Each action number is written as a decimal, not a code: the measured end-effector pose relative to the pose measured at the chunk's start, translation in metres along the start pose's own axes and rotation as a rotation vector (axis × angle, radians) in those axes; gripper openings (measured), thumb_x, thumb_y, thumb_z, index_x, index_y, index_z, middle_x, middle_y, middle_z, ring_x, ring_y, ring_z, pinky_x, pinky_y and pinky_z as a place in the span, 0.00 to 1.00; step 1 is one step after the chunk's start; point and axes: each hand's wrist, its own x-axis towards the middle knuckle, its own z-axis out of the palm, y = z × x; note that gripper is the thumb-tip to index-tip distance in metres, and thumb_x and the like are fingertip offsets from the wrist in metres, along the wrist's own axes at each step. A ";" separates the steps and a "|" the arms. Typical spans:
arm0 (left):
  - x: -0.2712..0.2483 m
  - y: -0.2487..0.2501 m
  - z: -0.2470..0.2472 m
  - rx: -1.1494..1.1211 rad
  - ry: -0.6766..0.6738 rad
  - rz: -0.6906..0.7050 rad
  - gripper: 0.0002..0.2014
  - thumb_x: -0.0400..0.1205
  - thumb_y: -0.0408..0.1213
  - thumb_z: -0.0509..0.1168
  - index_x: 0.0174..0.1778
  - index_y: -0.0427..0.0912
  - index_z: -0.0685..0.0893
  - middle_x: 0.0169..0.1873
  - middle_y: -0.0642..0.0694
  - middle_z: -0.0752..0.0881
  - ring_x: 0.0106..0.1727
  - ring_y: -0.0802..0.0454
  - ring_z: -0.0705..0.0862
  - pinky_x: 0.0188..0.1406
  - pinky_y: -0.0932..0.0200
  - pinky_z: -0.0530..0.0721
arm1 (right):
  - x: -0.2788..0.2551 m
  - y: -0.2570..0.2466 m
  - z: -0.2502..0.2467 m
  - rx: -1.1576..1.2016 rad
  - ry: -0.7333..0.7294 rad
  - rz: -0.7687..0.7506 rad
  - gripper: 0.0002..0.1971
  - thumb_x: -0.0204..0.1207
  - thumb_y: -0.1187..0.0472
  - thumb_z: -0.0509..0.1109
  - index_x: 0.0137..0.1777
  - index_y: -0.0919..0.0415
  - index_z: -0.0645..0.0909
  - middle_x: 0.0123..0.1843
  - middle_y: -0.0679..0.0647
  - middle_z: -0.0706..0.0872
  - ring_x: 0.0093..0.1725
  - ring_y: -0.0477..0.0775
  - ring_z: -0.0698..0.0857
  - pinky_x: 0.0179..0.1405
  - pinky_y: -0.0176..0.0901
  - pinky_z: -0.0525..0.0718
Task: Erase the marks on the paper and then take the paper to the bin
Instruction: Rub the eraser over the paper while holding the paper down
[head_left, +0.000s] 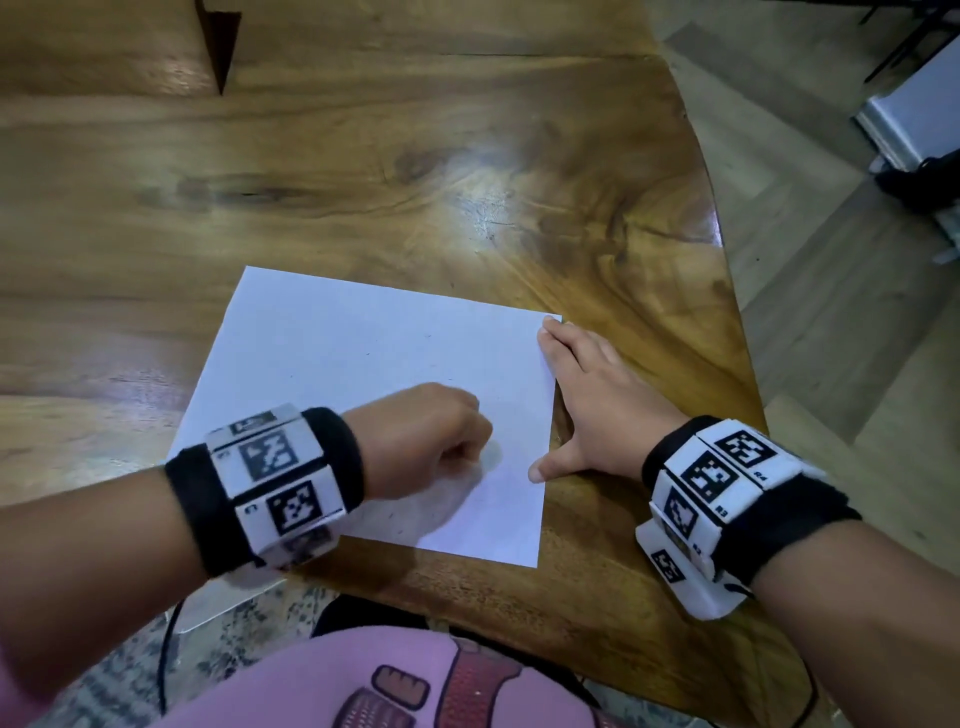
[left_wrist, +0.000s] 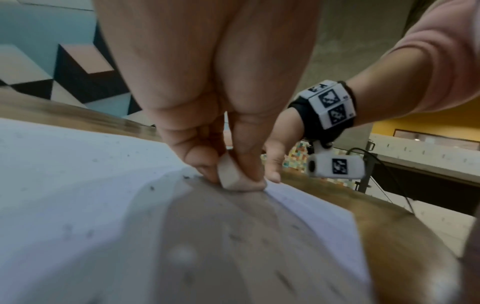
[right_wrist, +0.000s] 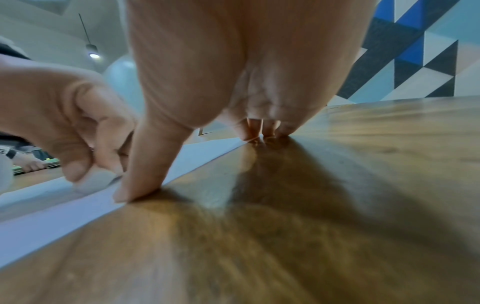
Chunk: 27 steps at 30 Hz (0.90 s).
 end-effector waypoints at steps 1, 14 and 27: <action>0.004 -0.001 -0.004 -0.002 0.027 -0.003 0.02 0.72 0.32 0.67 0.34 0.39 0.83 0.38 0.43 0.83 0.41 0.47 0.80 0.42 0.53 0.77 | 0.000 0.000 0.000 -0.006 0.001 -0.005 0.68 0.54 0.38 0.81 0.83 0.61 0.40 0.84 0.48 0.40 0.82 0.49 0.40 0.79 0.39 0.44; 0.002 0.000 -0.003 -0.042 0.007 -0.028 0.03 0.72 0.33 0.68 0.35 0.38 0.84 0.38 0.44 0.84 0.42 0.48 0.80 0.42 0.57 0.76 | 0.000 -0.002 -0.002 -0.013 -0.026 0.017 0.68 0.55 0.38 0.81 0.83 0.60 0.38 0.84 0.48 0.38 0.82 0.50 0.39 0.79 0.41 0.45; -0.017 0.004 0.011 -0.160 0.055 -0.084 0.02 0.70 0.30 0.70 0.33 0.40 0.86 0.35 0.50 0.83 0.37 0.56 0.78 0.38 0.65 0.73 | -0.002 -0.003 -0.003 -0.027 -0.026 0.011 0.67 0.56 0.38 0.81 0.83 0.61 0.38 0.84 0.48 0.39 0.82 0.49 0.40 0.79 0.39 0.46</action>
